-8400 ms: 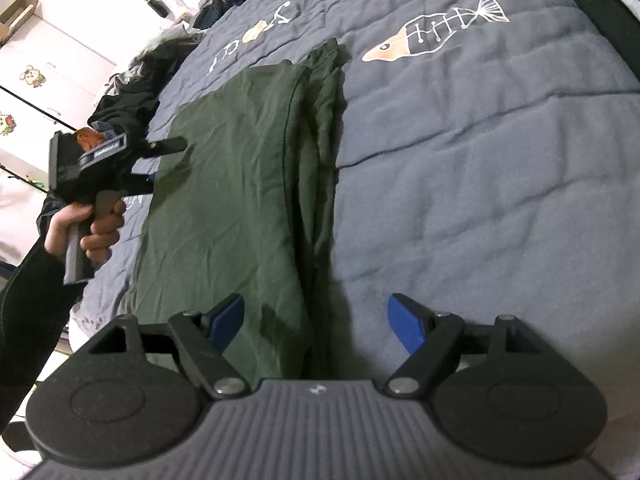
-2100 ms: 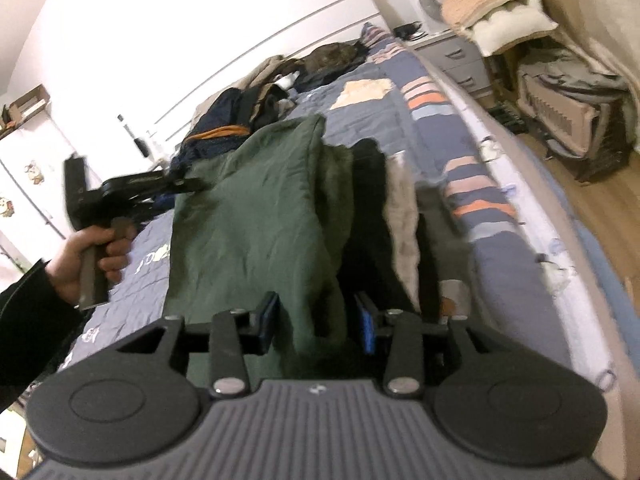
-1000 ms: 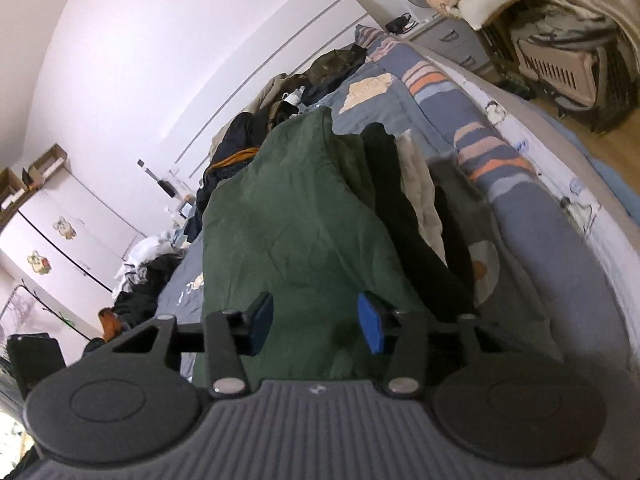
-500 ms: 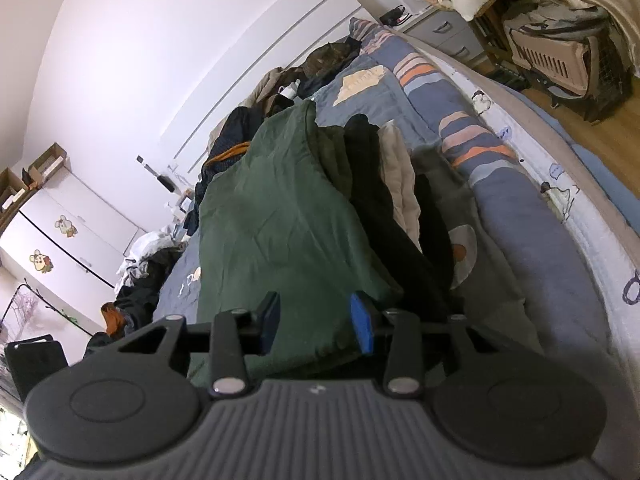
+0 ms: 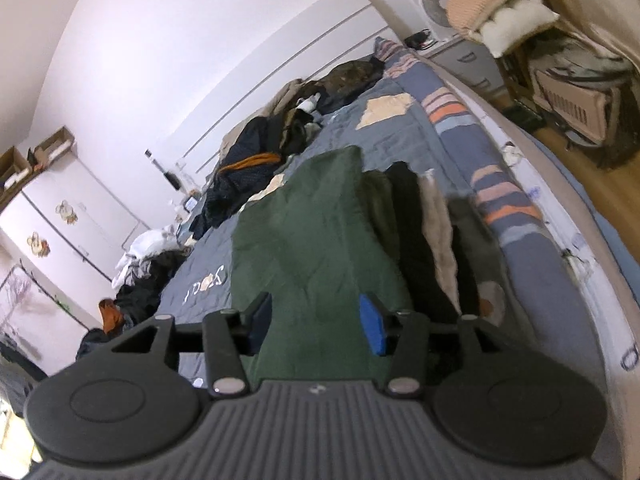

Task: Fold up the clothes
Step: 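Lower the shirt onto the stack and open both grippers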

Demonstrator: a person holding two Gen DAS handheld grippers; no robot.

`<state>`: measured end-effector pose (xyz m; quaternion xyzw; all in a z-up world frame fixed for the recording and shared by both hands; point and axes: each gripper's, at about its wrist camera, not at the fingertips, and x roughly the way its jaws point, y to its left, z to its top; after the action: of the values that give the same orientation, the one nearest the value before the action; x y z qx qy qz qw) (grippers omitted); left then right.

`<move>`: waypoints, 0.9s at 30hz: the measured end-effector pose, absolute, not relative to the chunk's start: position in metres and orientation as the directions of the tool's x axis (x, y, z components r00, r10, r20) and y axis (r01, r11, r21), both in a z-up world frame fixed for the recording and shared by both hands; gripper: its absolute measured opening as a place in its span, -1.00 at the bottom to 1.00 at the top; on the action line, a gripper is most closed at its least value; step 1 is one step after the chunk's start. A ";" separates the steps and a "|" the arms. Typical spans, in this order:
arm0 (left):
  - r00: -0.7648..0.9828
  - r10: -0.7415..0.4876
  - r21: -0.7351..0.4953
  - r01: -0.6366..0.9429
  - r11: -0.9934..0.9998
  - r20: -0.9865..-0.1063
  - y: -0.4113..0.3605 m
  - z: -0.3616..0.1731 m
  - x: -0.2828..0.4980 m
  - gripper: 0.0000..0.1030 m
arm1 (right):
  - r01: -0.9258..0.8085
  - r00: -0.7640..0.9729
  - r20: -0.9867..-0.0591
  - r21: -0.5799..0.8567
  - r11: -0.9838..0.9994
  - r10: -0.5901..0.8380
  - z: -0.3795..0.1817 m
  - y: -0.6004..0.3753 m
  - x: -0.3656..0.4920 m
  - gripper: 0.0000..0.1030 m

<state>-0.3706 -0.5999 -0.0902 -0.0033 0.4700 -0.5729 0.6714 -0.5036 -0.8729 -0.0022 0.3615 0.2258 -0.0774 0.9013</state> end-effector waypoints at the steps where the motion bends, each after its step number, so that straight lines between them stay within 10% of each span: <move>1: -0.101 -0.772 -0.546 0.764 0.343 -0.627 -0.596 -0.094 -0.372 0.38 | 0.300 0.882 -0.470 0.610 0.733 0.030 -0.004 -0.872 -0.499 -0.06; 12: -0.173 -0.929 -0.768 0.621 0.157 -0.329 -0.584 -0.047 -0.317 0.44 | 0.313 0.882 -0.468 0.676 0.667 0.060 -0.040 -0.883 -0.500 -0.06; 27: -0.271 -0.891 -0.879 0.417 0.232 -0.364 -0.592 -0.135 -0.287 0.45 | 0.290 0.884 -0.460 0.686 0.668 0.088 -0.048 -0.882 -0.503 -0.07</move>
<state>-0.2871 -0.5923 -0.1352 -0.2168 0.5463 -0.5804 0.5636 -0.5031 -0.8817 -0.0478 0.4036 0.2342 -0.0573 0.8826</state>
